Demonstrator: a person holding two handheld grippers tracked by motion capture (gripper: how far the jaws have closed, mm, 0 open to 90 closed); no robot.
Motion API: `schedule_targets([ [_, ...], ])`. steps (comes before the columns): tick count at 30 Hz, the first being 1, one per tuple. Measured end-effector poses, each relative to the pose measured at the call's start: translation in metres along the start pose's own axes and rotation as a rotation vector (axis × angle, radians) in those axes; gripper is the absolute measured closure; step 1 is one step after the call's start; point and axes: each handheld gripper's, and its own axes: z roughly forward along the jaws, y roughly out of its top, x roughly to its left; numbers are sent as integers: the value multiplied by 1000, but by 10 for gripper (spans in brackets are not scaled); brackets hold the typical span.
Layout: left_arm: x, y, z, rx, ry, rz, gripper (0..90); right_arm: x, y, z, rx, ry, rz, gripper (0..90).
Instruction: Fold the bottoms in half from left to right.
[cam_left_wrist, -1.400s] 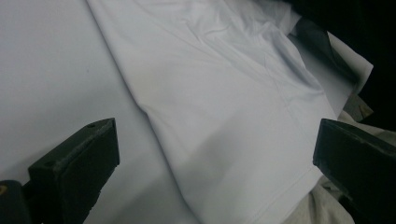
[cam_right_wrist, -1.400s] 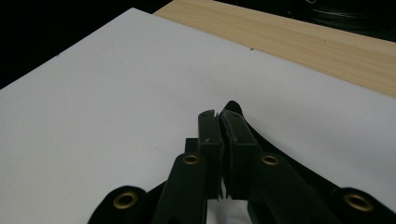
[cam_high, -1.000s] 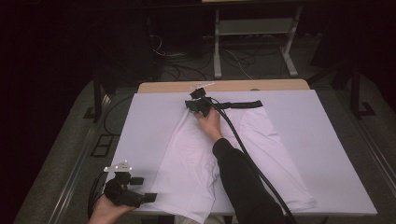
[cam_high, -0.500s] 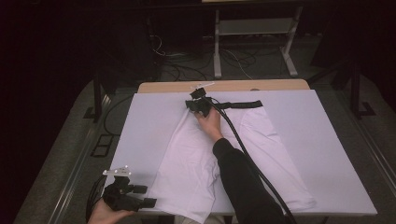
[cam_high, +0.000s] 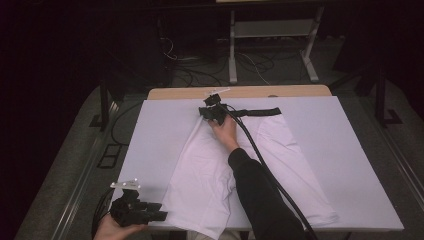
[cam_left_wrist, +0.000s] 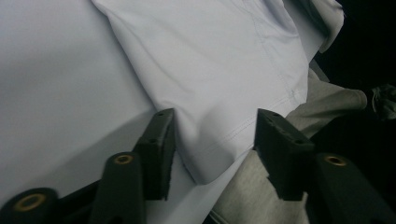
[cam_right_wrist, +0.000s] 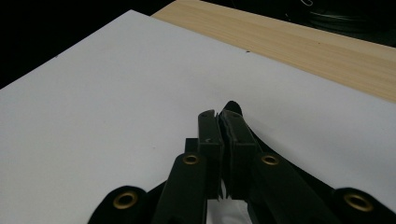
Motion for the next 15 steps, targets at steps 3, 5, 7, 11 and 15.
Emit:
schedule_targets([
  [3,1,0,1,7,0,6,582,0,0,0,0,-1,-2,855],
  [5,2,-1,1,8,10,7,654,0,0,0,-1,0,-2,855],
  [7,2,-1,2,10,13,10,709,0,0,0,0,0,-1,855],
  [11,3,-1,4,21,7,21,800,0,0,0,-2,2,2,855],
  [15,3,-1,6,32,-3,36,863,0,0,-1,-3,6,7,855],
])
